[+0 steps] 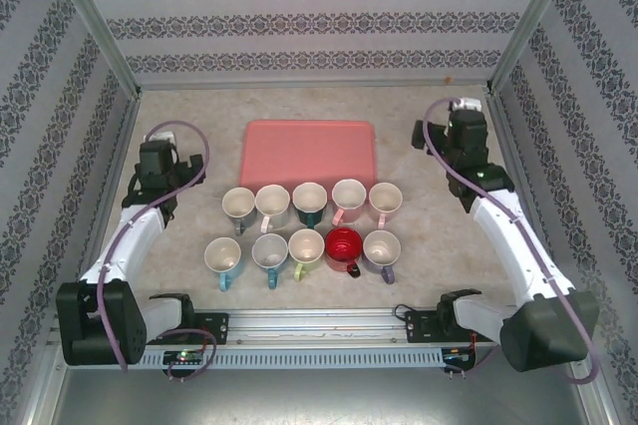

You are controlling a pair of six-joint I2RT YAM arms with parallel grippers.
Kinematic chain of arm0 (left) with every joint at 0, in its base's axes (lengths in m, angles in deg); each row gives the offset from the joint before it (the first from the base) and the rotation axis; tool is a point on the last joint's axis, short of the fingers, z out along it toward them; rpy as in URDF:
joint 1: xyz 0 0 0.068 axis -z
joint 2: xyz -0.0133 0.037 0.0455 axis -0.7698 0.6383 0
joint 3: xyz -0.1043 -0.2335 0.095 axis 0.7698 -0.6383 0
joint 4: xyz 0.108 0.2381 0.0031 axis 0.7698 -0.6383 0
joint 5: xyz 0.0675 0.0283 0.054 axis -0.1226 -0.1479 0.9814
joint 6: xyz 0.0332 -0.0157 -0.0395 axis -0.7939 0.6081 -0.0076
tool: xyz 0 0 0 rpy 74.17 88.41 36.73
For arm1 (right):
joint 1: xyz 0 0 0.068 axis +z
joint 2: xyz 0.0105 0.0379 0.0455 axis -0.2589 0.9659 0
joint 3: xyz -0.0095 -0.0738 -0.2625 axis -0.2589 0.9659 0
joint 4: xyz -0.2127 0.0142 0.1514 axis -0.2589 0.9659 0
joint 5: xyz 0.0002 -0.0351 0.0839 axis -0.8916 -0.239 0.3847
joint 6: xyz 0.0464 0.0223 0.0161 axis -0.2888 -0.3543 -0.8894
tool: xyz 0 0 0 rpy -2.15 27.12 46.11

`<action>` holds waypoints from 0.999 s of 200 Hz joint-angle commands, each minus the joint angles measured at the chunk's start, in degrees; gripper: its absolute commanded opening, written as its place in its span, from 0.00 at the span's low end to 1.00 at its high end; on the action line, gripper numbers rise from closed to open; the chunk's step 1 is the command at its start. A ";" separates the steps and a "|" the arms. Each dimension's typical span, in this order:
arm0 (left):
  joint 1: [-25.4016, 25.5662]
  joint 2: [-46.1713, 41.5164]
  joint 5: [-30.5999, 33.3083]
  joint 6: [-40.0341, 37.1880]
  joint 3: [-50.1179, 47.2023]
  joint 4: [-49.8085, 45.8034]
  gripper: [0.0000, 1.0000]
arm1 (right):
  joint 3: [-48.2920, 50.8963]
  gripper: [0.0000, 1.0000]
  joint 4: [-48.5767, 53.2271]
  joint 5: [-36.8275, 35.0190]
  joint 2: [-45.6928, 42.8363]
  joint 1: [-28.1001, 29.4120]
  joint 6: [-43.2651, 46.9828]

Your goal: Turn the mug right side up

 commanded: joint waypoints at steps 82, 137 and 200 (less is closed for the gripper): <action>0.34 3.31 -7.30 0.14 -18.31 38.70 1.00 | 29.78 0.98 -33.45 4.52 -4.21 -6.79 3.42; 4.92 14.26 -1.38 -0.75 -13.88 46.89 1.00 | 31.13 0.98 -48.64 10.09 2.56 -7.06 5.99; 5.53 25.56 0.27 -1.84 -13.62 57.43 1.00 | 26.66 0.98 -53.44 15.30 11.22 -9.50 6.53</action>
